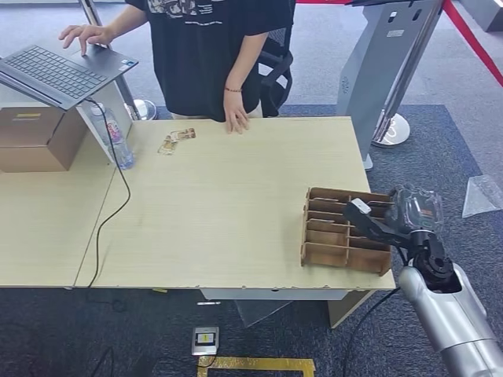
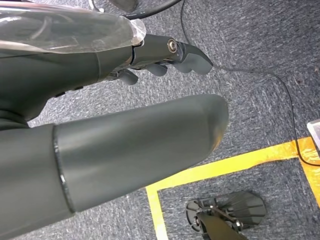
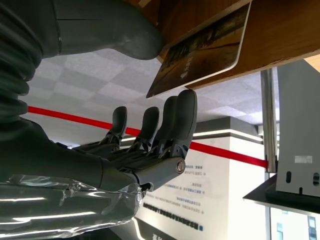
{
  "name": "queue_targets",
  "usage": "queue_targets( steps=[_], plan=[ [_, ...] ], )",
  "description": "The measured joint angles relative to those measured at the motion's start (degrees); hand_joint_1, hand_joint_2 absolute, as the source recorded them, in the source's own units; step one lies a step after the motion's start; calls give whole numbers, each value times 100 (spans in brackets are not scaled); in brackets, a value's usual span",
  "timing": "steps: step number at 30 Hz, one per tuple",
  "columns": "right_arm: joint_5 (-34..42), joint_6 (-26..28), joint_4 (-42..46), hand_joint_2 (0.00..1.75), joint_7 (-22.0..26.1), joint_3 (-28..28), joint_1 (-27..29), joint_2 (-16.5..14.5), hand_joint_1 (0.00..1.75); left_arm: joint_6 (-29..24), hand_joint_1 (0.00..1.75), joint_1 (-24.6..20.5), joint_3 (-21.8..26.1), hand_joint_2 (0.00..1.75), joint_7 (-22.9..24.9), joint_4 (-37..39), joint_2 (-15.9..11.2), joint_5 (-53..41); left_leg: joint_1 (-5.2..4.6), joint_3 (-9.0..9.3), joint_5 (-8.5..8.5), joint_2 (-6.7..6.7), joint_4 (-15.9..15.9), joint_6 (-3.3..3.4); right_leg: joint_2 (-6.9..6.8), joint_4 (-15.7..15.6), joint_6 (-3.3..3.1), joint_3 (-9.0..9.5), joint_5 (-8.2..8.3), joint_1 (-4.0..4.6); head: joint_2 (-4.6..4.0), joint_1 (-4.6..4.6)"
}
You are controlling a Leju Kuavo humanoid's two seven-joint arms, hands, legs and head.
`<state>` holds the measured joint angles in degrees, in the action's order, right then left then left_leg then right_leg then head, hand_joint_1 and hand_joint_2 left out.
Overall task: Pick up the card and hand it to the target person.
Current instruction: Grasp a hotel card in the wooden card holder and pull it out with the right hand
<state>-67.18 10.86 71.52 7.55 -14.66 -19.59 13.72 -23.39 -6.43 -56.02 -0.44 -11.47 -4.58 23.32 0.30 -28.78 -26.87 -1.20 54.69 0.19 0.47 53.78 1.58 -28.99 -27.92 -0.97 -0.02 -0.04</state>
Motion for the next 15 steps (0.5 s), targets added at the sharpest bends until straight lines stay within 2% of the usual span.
queue_targets(
  steps=[15],
  plan=[
    [-121,-138,166,175,-51,-305,-65,-160,96,-22,0,3,0,0,80,0,75,36,0,0,0,-1,0,0,-1,0,0,0,0,0,0,1]
  ],
)
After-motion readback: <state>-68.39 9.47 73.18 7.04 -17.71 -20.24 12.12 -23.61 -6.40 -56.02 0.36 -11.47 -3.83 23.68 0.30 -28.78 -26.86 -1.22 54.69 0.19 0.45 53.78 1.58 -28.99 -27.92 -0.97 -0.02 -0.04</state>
